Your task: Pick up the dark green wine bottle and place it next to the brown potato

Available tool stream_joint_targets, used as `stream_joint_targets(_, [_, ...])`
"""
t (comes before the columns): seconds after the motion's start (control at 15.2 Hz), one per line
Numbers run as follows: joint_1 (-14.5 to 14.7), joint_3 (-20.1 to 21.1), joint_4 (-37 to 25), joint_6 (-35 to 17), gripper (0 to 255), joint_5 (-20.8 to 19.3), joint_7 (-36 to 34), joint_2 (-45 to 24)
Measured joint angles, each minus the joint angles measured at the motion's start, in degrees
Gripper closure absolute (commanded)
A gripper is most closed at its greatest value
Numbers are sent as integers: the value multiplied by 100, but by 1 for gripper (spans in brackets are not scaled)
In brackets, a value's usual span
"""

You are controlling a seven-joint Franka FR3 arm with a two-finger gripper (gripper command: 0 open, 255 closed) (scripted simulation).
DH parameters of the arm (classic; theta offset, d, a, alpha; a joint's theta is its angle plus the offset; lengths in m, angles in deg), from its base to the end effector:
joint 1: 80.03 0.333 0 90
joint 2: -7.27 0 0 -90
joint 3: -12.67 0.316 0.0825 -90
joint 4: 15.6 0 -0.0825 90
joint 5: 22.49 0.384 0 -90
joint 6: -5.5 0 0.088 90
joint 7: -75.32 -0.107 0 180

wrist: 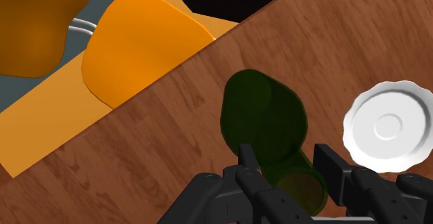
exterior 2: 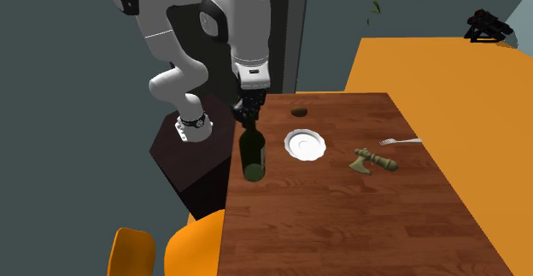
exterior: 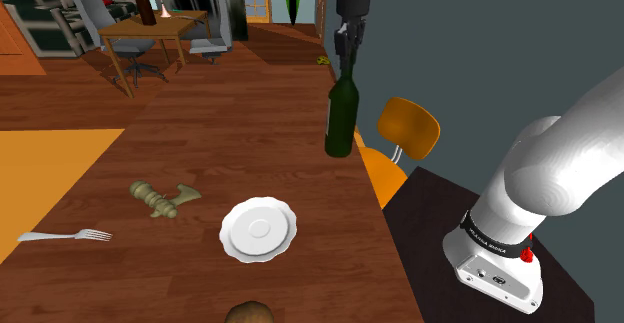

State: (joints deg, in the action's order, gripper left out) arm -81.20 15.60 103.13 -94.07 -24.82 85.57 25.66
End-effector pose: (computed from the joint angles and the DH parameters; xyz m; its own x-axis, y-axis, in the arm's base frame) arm 0.4576 0.0129 0.5629 0.9771 0.2116 -0.0238 0.2126 -0.9757 0.0527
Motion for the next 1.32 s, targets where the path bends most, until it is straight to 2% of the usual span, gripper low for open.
stream_joint_targets(0.33, [24,42,-382,383,255,18,-45,-2])
stream_joint_targets(1.06, [566,1009,-624,531,255,321,-1475,-137])
stream_joint_targets(1.32, [762,1396,-884,553,255,378,-2054,-385])
